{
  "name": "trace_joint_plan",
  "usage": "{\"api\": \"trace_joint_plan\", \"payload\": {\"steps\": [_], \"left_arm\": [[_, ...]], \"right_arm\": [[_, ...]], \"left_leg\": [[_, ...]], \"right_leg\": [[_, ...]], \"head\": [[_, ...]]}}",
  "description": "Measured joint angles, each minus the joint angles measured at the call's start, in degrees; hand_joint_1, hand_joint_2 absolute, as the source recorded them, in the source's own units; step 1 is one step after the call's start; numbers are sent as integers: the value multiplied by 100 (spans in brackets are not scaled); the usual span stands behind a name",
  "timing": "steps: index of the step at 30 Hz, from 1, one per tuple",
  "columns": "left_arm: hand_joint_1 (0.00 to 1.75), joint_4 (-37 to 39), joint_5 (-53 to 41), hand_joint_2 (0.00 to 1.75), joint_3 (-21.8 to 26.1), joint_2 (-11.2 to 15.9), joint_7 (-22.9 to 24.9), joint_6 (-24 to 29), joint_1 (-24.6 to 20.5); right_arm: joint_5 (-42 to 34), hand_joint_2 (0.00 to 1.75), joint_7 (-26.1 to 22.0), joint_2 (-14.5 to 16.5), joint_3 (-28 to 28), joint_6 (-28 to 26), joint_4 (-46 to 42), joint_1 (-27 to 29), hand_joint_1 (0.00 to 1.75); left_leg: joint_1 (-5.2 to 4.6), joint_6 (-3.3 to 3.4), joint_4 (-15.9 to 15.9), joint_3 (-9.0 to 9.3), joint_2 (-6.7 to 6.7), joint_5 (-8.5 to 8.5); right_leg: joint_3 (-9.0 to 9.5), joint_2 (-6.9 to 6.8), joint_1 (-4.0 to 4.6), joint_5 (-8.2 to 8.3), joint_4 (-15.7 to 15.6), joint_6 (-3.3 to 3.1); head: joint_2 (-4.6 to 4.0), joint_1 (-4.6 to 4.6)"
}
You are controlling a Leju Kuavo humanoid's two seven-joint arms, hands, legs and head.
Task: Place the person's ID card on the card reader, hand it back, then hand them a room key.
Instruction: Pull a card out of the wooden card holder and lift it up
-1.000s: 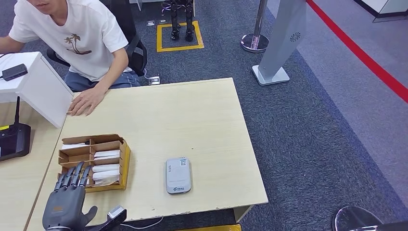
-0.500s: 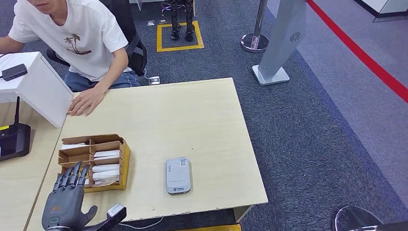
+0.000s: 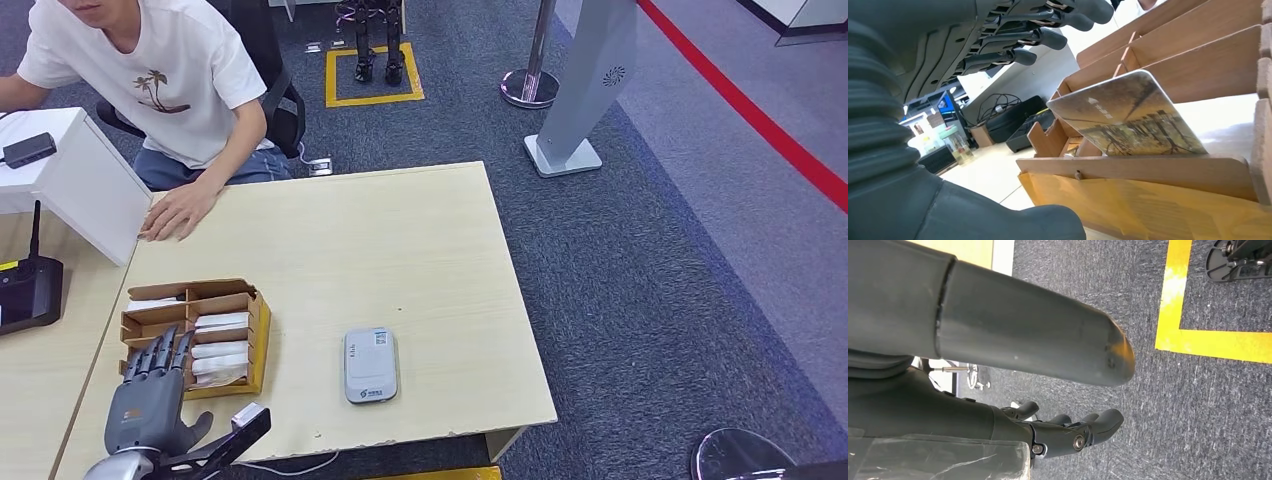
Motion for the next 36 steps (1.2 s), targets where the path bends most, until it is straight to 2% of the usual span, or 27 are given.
{"api": "trace_joint_plan", "payload": {"steps": [3,11,21,34,35,36], "left_arm": [[0,304,-14,175,35,-111,-68,-22,-229],[0,579,12,175,39,-211,-127,12,-412],[0,658,77,175,39,-430,-188,133,-432],[0,659,98,175,39,-463,-234,172,-435],[1,659,98,175,39,-463,-234,172,-435],[9,659,99,175,39,-463,-234,172,-436]], "right_arm": [[48,0,-5,-1,0,1,0,-5,0],[128,0,19,-2,0,9,0,-8,0],[154,0,-8,-1,0,3,0,-8,0],[133,0,-9,0,0,9,0,-8,0],[132,0,-9,0,0,9,0,-7,0],[132,0,-9,-1,0,9,0,-8,0]], "left_leg": [[0,0,0,0,0,0],[0,0,0,0,0,0],[-1,0,0,-1,0,-1],[0,0,0,0,0,0],[0,0,0,0,0,0],[0,0,0,0,0,-1]], "right_leg": [[-1,1,0,0,0,0],[-1,1,0,0,0,0],[-2,1,0,-1,-1,0],[-2,1,0,-1,0,0],[-2,1,0,-1,0,0],[-2,1,0,-1,0,0]], "head": [[0,1],[0,-1],[0,1],[0,1],[0,1],[0,1]]}}
